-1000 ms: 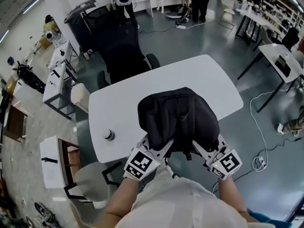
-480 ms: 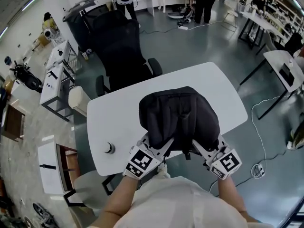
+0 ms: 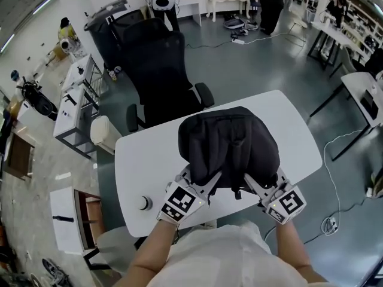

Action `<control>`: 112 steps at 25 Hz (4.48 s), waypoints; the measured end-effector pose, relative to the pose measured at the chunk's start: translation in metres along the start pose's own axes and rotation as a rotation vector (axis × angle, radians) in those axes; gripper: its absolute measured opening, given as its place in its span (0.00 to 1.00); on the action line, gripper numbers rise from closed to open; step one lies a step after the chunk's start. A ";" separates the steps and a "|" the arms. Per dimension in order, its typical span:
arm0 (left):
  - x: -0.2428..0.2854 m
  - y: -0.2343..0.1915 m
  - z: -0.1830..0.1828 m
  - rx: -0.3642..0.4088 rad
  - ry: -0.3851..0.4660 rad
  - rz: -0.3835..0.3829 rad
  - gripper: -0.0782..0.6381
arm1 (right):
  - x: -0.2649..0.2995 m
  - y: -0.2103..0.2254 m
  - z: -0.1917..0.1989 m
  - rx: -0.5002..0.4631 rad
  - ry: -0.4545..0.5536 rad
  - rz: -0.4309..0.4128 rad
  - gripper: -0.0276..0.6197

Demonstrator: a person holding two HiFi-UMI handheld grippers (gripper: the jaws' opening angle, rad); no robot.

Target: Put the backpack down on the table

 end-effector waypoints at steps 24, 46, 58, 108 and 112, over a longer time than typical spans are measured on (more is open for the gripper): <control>0.086 -0.119 0.032 -0.057 -0.018 -0.119 0.23 | 0.107 0.115 0.043 0.026 -0.027 -0.110 0.30; 0.156 -0.203 0.117 -0.124 -0.046 -0.162 0.23 | 0.184 0.191 0.139 0.093 -0.085 -0.127 0.31; 0.174 -0.206 0.137 -0.144 -0.062 -0.171 0.24 | 0.182 0.207 0.166 0.134 -0.082 -0.109 0.31; 0.133 -0.207 0.168 -0.325 -0.034 -0.326 0.48 | 0.171 0.206 0.180 0.122 -0.177 0.006 0.44; 0.121 -0.207 0.168 -0.318 -0.040 -0.347 0.48 | 0.164 0.209 0.178 0.118 -0.175 0.042 0.44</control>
Point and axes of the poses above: the fingertips, and each gripper's own axes: x forward along the fingers, y to its right, z out of its underside, the point moved 2 cm from there along -x, backward along the fingers, and after that the axes turned 8 degrees about y, right-handed, at the moved point
